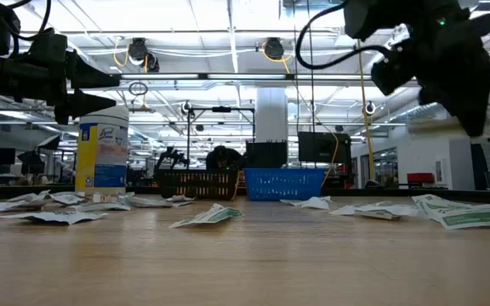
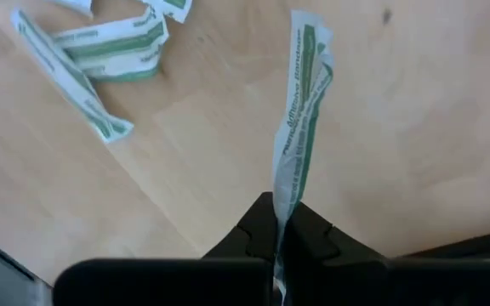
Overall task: Pick & Place First Aid Supplies
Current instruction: Put the green bandage pack into the black basket
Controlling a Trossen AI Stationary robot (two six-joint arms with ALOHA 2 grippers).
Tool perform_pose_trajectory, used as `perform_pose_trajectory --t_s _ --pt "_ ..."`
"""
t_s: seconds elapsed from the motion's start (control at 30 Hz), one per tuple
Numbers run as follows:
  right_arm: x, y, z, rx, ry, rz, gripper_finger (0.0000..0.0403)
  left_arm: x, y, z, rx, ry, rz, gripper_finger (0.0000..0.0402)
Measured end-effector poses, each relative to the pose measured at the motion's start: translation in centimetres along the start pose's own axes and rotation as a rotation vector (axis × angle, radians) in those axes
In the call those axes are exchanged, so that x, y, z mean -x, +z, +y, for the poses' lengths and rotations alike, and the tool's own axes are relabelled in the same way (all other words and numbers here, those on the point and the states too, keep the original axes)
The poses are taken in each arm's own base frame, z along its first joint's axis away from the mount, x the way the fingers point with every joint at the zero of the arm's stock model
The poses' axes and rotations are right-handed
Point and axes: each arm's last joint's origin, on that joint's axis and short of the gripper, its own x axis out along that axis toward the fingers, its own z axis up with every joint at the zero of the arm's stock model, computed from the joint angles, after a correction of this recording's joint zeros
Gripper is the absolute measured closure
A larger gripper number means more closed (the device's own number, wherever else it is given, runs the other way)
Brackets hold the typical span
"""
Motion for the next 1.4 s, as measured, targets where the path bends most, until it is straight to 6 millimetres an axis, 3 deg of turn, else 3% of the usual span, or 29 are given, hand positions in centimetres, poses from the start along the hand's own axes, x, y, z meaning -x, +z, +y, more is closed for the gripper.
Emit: perform_pose_trajectory --t_s 0.27,0.63,0.93,1.17,1.4 --pt "2.8 0.5 -1.6 0.145 -0.076 0.001 0.0403 0.0 0.0 0.0 0.000 0.000 0.000 0.0096" --pt "3.2 1.3 -2.7 0.169 -0.074 -0.033 0.0403 0.0 0.0 0.0 0.000 0.000 0.000 0.0096" --pt "4.1 5.1 -0.7 0.232 0.094 -0.454 0.0403 0.0 0.0 0.0 0.000 0.000 0.000 0.0096" --pt "6.8 9.7 2.0 0.294 0.318 -0.967 0.0403 0.0 0.0 0.0 0.000 0.000 0.000 0.0096" --pt "7.9 14.3 3.6 0.290 0.418 -1.237 0.0403 0.0 0.3 -0.3 0.077 -0.086 -0.008 0.0096"
